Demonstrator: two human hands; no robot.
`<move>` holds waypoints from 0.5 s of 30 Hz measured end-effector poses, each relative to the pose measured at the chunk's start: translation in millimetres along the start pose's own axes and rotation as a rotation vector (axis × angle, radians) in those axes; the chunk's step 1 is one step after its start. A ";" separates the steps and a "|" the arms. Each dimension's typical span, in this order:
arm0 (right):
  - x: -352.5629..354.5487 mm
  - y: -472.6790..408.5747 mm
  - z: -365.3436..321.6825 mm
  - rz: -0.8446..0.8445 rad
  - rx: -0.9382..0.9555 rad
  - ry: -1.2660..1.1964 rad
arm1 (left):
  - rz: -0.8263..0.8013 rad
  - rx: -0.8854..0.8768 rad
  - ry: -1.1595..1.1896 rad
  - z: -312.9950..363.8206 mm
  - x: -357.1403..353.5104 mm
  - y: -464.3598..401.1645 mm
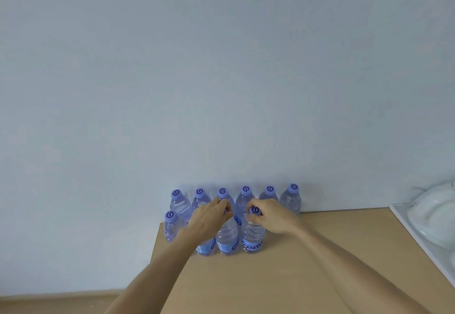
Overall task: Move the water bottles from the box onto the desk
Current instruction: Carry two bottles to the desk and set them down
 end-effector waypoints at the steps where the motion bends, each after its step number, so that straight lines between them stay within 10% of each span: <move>1: -2.1 -0.5 0.6 0.000 -0.004 -0.015 | -0.017 -0.016 -0.027 0.4 -4.0 0.0; 15: -10.5 -3.2 -1.5 0.007 0.052 -0.020 | -0.148 -0.030 -0.056 7.5 -19.2 1.4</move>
Point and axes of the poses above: each hand's wrist, its own y-axis away from the middle knuckle, its own x-axis out of the back of the hand, z = x × y, the point moved 9 cm from there along -y, towards the middle knuckle, and after that the axes turned 7 degrees about z, right-handed, at the moved point
